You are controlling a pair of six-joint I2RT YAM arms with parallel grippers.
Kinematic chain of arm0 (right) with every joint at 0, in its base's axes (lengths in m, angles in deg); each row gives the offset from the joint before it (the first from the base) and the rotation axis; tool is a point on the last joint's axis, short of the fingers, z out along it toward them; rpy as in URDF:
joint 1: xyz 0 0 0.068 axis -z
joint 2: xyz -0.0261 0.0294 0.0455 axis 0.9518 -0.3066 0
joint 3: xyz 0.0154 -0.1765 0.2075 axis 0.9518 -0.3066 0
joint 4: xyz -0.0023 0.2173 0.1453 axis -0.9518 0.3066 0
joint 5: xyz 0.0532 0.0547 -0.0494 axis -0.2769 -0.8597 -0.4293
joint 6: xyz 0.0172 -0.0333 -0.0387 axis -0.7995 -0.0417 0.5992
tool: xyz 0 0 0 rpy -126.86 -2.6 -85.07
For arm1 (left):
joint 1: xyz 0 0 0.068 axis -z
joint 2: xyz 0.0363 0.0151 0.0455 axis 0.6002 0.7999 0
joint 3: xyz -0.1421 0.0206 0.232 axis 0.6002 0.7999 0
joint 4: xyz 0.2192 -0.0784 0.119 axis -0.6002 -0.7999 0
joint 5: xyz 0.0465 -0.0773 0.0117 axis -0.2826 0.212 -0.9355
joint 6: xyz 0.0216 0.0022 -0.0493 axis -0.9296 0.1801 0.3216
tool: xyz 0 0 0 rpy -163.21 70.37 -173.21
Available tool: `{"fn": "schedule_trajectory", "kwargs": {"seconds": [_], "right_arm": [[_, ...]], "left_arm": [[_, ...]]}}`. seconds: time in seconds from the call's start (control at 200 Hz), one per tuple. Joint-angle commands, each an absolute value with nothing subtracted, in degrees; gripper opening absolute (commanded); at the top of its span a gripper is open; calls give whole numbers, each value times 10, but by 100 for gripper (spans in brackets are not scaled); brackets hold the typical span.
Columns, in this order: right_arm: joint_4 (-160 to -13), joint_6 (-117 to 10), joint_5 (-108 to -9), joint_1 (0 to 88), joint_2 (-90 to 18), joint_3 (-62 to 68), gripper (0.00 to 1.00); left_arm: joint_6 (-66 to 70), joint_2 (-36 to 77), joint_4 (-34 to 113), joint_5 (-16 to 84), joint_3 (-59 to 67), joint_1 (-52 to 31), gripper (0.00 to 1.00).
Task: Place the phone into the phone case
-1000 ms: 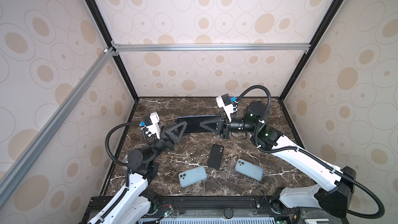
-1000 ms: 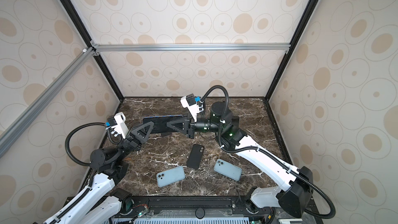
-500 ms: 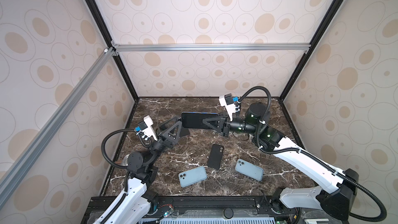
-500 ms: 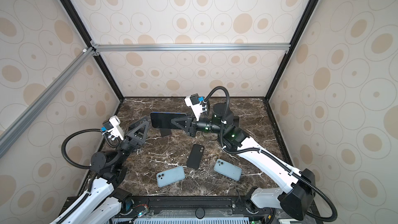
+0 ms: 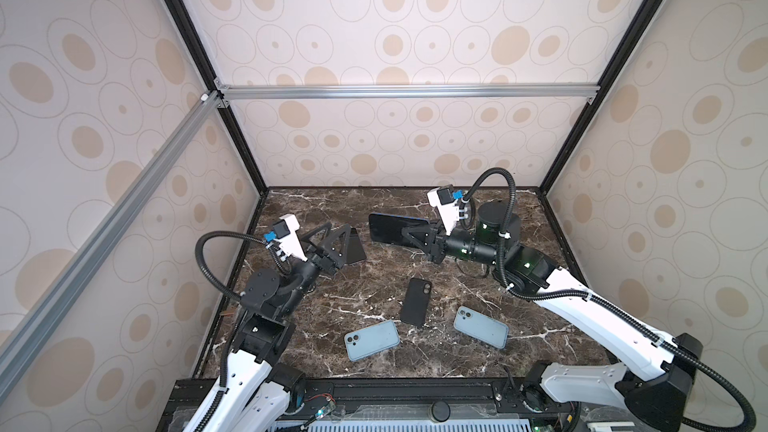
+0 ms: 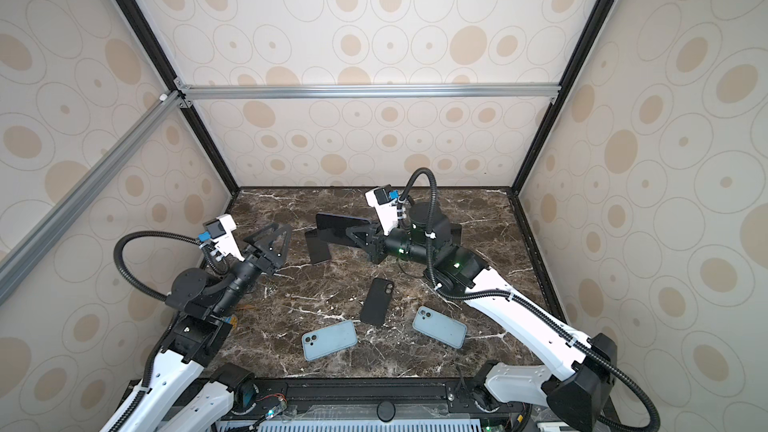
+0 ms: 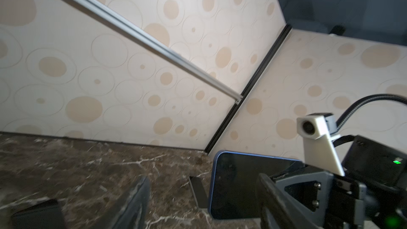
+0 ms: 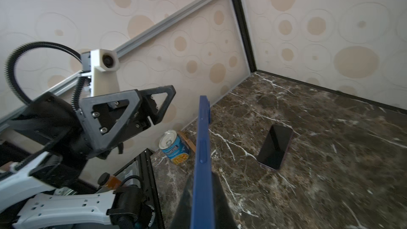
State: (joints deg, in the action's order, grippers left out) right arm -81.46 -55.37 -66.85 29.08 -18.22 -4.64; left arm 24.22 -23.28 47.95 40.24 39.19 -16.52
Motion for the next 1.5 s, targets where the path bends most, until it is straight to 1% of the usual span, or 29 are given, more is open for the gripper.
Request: {"fn": "schedule_trajectory", "kwargs": {"seconds": [0.0, 0.05, 0.155, 0.2, 0.315, 0.395, 0.475, 0.585, 0.7, 0.82, 0.91, 0.99, 1.225, 1.495], "right_arm": [[-752, -536, -571, 291, -165, -35, 0], [-745, -533, -574, 292, -166, -39, 0], [-729, -524, -591, 293, -177, -37, 0], [-722, -520, -595, 293, -181, -35, 0], [-717, -514, -597, 293, -186, -38, 0], [-717, -510, -589, 293, -179, -47, 0], [-723, -504, -574, 293, -165, -64, 0], [-724, -500, -554, 297, -151, -82, 0], [-721, -498, -552, 304, -145, -93, 0], [-724, -499, -551, 308, -142, -103, 0], [-724, -500, -552, 309, -140, -108, 0], [-721, -501, -552, 310, -135, -111, 0], [-697, -494, -528, 311, -104, -119, 0], [-684, -496, -519, 312, -88, -125, 0]], "left_arm": [[207, -195, 243, 480, 418, -162, 82], [201, -173, 198, 509, 433, -156, 80], [202, -133, 112, 496, 440, -121, 75], [209, -124, 111, 507, 439, -100, 72], [254, -113, 127, 510, 468, -68, 69], [283, -100, 128, 489, 489, -47, 69], [336, -97, 160, 481, 520, -30, 68], [416, -109, 255, 484, 570, -1, 68], [459, -94, 317, 481, 594, 20, 67], [461, -49, 347, 474, 594, 32, 68], [462, -26, 364, 452, 592, 33, 68], [472, -21, 392, 425, 596, 32, 67], [461, -11, 405, 327, 593, 31, 66], [392, 97, 445, 325, 545, 24, 65]]}}
